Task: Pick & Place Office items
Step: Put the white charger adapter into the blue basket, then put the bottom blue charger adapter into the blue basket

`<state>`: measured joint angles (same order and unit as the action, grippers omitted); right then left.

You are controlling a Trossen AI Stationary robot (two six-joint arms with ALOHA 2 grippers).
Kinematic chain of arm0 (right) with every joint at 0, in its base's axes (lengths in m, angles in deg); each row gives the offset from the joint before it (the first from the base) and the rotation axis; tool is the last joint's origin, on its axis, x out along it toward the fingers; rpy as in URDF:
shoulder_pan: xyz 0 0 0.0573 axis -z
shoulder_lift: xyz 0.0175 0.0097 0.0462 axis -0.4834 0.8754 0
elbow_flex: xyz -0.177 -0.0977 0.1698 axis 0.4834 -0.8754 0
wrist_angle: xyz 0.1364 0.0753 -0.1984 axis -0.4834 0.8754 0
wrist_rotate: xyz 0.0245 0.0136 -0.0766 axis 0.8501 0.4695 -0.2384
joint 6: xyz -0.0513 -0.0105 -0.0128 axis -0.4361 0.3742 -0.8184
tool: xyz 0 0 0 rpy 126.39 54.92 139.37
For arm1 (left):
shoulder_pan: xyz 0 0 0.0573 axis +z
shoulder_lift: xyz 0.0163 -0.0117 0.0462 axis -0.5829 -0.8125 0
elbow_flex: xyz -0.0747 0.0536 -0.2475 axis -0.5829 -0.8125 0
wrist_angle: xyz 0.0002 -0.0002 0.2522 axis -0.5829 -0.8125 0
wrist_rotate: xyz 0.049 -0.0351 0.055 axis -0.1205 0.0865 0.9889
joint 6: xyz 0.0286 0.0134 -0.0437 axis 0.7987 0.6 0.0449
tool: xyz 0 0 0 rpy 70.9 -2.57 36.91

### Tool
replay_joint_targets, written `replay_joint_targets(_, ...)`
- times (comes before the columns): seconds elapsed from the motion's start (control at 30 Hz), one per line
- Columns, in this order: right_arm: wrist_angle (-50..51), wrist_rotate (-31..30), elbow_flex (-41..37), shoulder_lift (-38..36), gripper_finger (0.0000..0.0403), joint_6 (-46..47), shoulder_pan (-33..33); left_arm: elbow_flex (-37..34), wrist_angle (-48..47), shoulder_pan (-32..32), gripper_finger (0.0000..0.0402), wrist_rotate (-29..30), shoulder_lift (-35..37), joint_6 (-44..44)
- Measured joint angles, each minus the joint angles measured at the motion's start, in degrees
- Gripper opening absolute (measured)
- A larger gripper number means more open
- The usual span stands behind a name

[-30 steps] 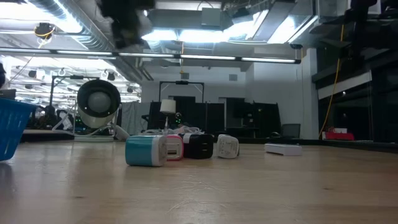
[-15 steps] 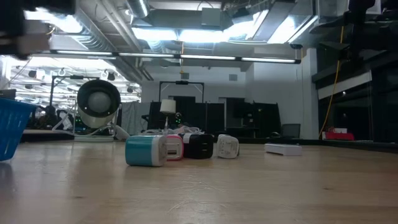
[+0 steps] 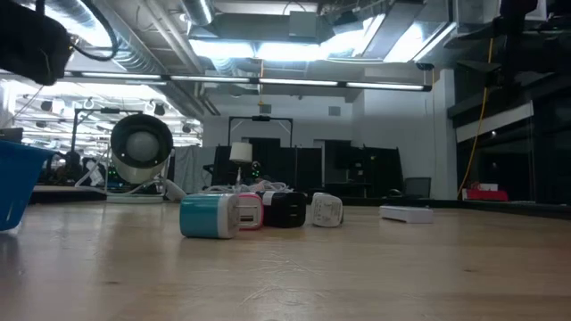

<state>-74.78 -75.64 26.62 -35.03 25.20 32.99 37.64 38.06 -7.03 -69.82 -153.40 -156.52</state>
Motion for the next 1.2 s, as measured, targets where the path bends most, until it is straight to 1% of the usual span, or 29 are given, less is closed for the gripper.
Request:
replay_joint_targets(0.17, 0.0, 0.0, 0.0, 0.0, 0.0205, 0.2, 0.0, 0.0, 0.2, 0.8, 0.0226, 0.7, 0.0, -0.5)
replay_joint_targets(0.23, 0.0, 0.0, 0.0, 0.0, 0.0205, 0.2, 0.0, 0.1, 0.2, 0.8, 0.0249, 0.7, 0.4, -0.5)
replay_joint_targets(0.3, 0.0, 0.0, 0.0, 0.0, 0.0205, 0.2, 0.0, 0.1, 0.0, 0.8, 0.0262, 0.7, 0.6, -0.5)
replay_joint_targets(0.43, -0.2, 0.0, 0.0, 0.0, 0.0205, 0.1, 0.0, 1.1, -0.3, 1.9, 0.0267, 0.5, 1.9, 0.1)
replay_joint_targets(0.57, -0.2, 0.0, 0.0, 0.0, 0.0205, 0.6, 0.0, 3.9, -1.1, 4.4, 0.0261, 0.9, 5.1, 4.2)
replay_joint_targets(0.63, -0.2, 0.0, 0.0, 0.0, 0.0205, 1.1, 0.0, 5.6, -3.1, 5.9, 0.0258, 2.0, 7.0, 6.1)
replay_joint_targets(0.7, -0.2, 0.0, 0.0, 0.0, 0.0205, 1.1, 0.0, 7.4, -4.6, 7.9, 0.0256, 4.6, 9.7, 8.5)
replay_joint_targets(0.87, -0.2, 0.0, 0.0, 0.0, 0.0205, 1.1, 0.0, 9.5, -4.4, 15.4, 0.0255, 11.8, 16.7, 16.5)
replay_joint_targets(0.97, -0.2, 0.0, 0.0, 0.0, 0.0205, 1.0, 0.0, 9.6, -0.2, 22.4, 0.0255, 12.7, 19.6, 21.5)
replay_joint_targets(1.0, -0.2, 0.1, 0.0, 0.0, 0.0205, 1.0, 0.0, 9.6, 1.5, 25.0, 0.0255, 11.9, 20.0, 23.5)
replay_joint_targets(1.1, -0.2, 0.5, 0.0, 0.0, 0.0205, 0.9, 0.0, 9.6, 5.2, 32.6, 0.0254, 4.2, 19.8, 32.5)
replay_joint_targets(1.2, -0.2, 0.5, 0.0, 0.0, 0.0205, 0.9, 0.0, 9.6, 3.1, 38.2, 0.0247, -2.3, 16.9, 40.3)
